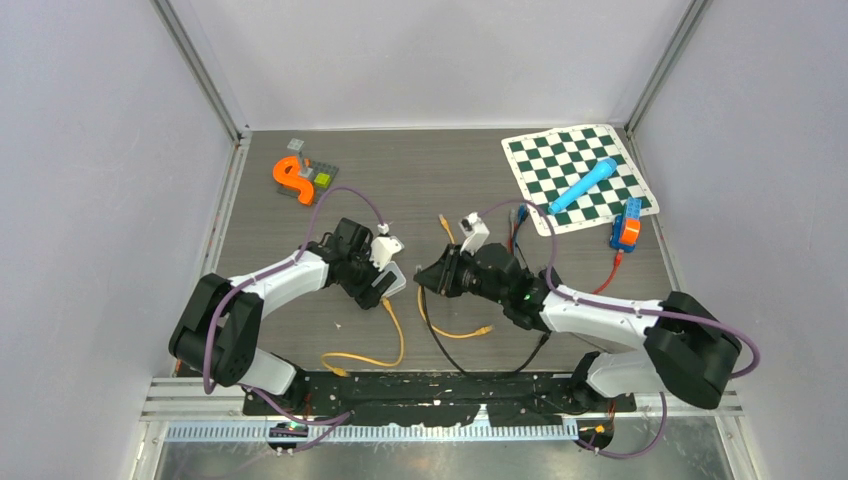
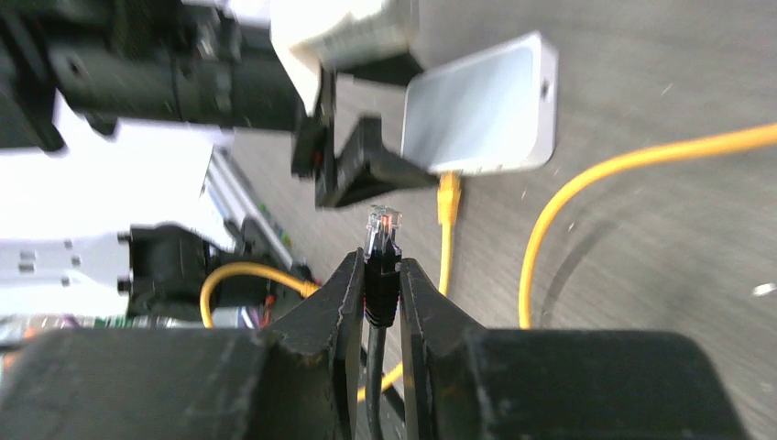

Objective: Pull the plug from the switch port
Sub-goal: Place the connector at the center of the board.

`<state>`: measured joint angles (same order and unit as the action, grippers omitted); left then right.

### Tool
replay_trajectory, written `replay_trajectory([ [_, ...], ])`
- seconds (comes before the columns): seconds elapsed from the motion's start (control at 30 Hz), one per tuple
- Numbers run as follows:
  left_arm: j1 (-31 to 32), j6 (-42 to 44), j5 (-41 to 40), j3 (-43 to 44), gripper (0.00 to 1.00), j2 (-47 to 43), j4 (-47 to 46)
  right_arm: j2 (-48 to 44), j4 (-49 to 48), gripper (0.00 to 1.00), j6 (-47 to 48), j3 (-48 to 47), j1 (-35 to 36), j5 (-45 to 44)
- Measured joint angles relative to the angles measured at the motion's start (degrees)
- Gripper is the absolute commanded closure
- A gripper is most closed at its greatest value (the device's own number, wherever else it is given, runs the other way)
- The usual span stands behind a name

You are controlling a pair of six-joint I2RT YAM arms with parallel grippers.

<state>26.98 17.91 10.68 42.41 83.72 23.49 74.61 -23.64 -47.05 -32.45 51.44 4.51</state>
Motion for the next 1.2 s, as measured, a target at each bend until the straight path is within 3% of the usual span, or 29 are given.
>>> replay_trajectory([
  [0.3, 0.0, -0.8, -0.2, 0.0, 0.25, 0.0, -0.1, -0.9, 3.5, 0.95, -4.1, -7.3, -5.4, -10.8],
  [0.53, 0.0, -1.0, -0.2, 0.0, 0.25, 0.0, -0.2, 9.2, 2.3, 0.95, -14.6, -12.1, -8.0, -15.7],
  [0.67, 0.0, -1.1, -0.4, -0.1, 0.25, 0.0, -0.2, 15.6, 2.8, 0.87, -18.5, -18.9, -8.5, -19.8],
  [0.83, 0.0, -1.1, -0.6, -0.2, 0.25, -0.2, -0.3, 22.4, 4.4, 0.69, -21.1, -25.3, -9.4, -25.7],
  [0.97, 0.0, -1.2, -0.7, -0.3, 0.25, -0.5, -0.4, 26.5, 7.9, 0.47, -21.3, -25.6, -10.5, -27.4],
  [1.2, 0.0, -1.2, -0.7, -0.6, 0.24, -1.5, -0.5, 24.1, 7.1, 0.45, -17.4, -17.6, -12.6, -24.0],
])
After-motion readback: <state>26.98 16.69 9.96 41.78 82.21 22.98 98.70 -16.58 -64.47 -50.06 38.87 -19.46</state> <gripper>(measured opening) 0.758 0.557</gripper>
